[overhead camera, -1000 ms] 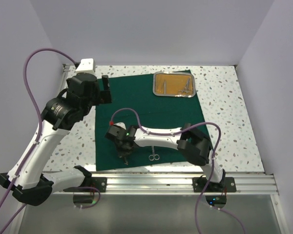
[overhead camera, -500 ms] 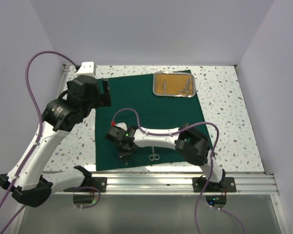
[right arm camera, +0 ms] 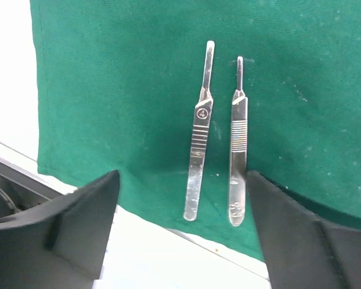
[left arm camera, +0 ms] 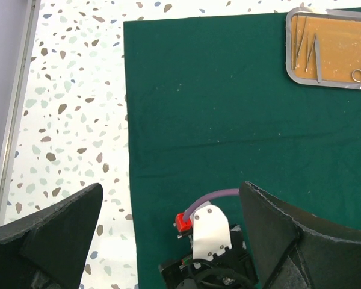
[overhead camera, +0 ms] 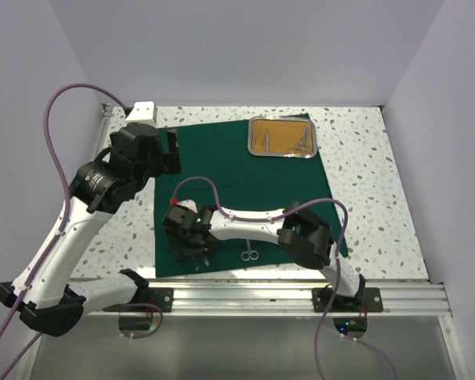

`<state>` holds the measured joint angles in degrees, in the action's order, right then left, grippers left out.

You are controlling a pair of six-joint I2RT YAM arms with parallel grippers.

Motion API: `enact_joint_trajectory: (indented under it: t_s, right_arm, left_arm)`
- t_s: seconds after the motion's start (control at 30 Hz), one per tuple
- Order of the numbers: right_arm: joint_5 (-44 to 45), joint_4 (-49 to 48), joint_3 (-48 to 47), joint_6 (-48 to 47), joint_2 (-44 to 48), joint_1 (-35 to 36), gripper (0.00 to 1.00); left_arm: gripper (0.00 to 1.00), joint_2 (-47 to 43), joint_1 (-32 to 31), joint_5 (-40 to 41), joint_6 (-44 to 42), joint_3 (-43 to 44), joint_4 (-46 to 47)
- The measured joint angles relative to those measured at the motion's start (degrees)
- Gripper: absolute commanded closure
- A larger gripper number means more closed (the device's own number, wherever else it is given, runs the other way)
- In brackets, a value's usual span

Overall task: Open and lay out the surgical kit
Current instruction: Place the medical item in the surgical kit, then pick up the medical item from the container.

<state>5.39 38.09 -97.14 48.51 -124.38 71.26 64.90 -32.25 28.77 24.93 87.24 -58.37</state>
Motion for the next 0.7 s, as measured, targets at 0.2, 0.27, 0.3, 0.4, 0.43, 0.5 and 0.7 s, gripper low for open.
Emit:
enact_joint_trajectory:
  t_s: [0.2, 0.27, 0.3, 0.4, 0.43, 0.5, 0.7]
  right_arm:
    - [1.36, 2.38, -0.02, -1.4, 0.74, 0.22, 0.05]
    - [2.6, 4.28, -0.11, -2.21, 2.51, -0.15, 0.06]
    - [3.04, 5.27, -0.35, -2.67, 3.93, -0.55, 0.05]
    - [4.31, 7.89, -2.78, -4.57, 8.39, -3.41, 0.06]
    - [4.72, 8.72, -4.9, -5.7, 10.19, -4.7, 0.06]
    - [5.86, 10.32, -7.96, -7.54, 12.5, -9.64, 0.07]
    - [7.37, 11.3, -20.44, -13.79, 10.99, -27.67, 0.09]
  left_arm:
    - [0.01, -0.2, 0.0, 0.04, 0.02, -0.44, 0.0]
    - [0.0, -0.46, 0.0, 0.04, 0.02, -1.11, -0.09]
    - [0.0, -0.57, 0.0, 0.04, 0.07, -1.46, 0.0]
    - [0.0, -0.98, 0.0, 0.04, 0.55, -2.6, 0.07]
    - [0.0, -1.09, 0.0, 0.04, 0.83, -2.99, 0.07]
    - [0.0, -1.29, 0.61, 1.55, 1.6, -3.45, 1.38]
    - [0.0, -1.57, 0.57, 0.92, 2.43, -5.27, 1.57]
